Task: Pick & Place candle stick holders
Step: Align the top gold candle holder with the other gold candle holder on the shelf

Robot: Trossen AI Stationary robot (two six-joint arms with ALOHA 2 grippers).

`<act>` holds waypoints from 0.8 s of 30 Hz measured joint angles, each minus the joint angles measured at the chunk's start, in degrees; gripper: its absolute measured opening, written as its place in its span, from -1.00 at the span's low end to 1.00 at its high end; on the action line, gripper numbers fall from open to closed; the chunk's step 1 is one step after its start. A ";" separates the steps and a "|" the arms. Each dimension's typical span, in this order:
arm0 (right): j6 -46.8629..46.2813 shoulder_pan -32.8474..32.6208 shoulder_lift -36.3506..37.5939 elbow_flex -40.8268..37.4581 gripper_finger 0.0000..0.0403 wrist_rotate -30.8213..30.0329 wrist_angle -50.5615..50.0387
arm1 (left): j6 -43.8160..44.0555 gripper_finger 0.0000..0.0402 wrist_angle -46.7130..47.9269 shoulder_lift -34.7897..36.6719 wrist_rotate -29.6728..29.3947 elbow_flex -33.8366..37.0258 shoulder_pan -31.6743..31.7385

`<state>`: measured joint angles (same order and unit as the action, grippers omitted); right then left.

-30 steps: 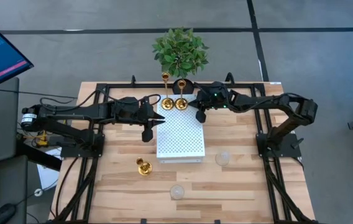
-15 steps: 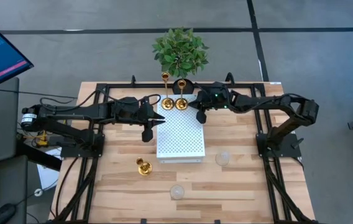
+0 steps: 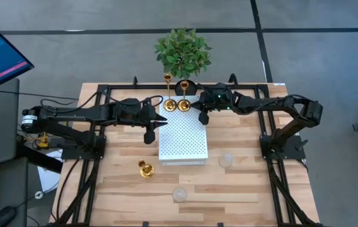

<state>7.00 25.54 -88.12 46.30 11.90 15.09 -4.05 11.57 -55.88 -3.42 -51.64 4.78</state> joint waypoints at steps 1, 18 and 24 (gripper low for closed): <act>-0.02 0.03 0.00 0.00 -1.00 0.00 0.13 | 0.00 -0.64 0.00 0.00 0.00 0.00 0.02; -0.02 -0.83 -0.32 0.02 -1.00 0.11 0.76 | 0.00 -0.64 0.00 0.00 0.00 0.00 0.00; -0.11 -0.87 2.64 0.04 -1.00 0.08 0.13 | 0.00 -0.65 0.01 0.00 0.00 0.00 0.02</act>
<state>6.89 24.67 -85.48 46.35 11.99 15.23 -4.05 11.59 -55.88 -3.42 -51.64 4.79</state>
